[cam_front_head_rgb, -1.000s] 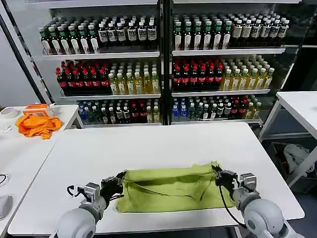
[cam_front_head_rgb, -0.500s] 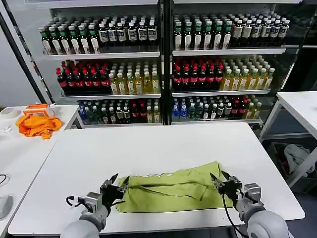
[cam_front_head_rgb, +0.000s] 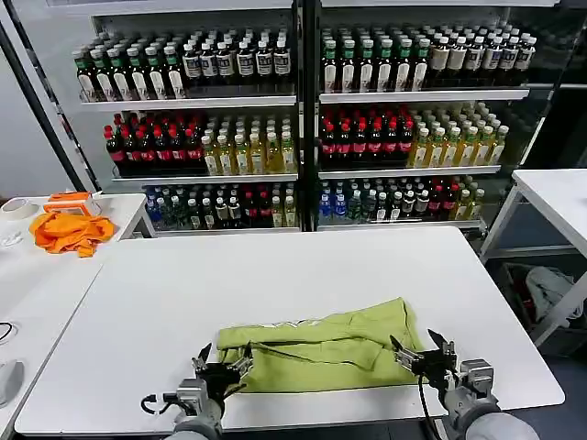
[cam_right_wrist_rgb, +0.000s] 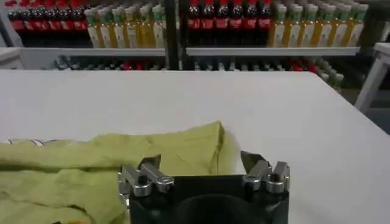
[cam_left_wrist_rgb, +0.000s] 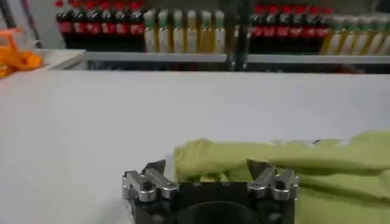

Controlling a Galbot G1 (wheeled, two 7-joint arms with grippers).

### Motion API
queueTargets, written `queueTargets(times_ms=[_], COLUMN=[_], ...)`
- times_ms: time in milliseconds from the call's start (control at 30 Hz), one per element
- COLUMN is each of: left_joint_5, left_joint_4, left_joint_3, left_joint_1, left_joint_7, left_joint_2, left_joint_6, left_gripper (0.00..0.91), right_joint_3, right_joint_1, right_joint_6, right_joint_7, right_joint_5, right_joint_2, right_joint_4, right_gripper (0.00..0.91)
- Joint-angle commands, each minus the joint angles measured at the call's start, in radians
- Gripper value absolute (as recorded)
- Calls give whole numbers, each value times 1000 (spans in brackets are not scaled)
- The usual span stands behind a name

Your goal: Fold and organize the clothes.

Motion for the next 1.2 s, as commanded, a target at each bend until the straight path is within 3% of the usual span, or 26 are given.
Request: queueTargets(times_ms=[33, 700, 933, 1200], left_joint_5=[70, -38, -98, -296], left_joint_4=[72, 51, -24, -78], left_joint_3=[9, -45, -182, -491], left_joint_1=[16, 13, 19, 41], left_joint_7=[-54, -22, -19, -7], left_joint_2=[-89, -79, -5, 163], left_joint_6=[-76, -126, -117, -113], left_gripper=[20, 20, 20, 20], right_joint_3=[20, 32, 47, 53], right_joint_1=[-34, -39, -36, -28], right_joint_6=[2, 6, 6, 10], right_joint_7=[0, 5, 5, 5], right_joint_5=[0, 7, 20, 29], right_joint_2=[12, 18, 8, 8], right_joint_4=[16, 16, 17, 16], right_gripper=[907, 907, 907, 907])
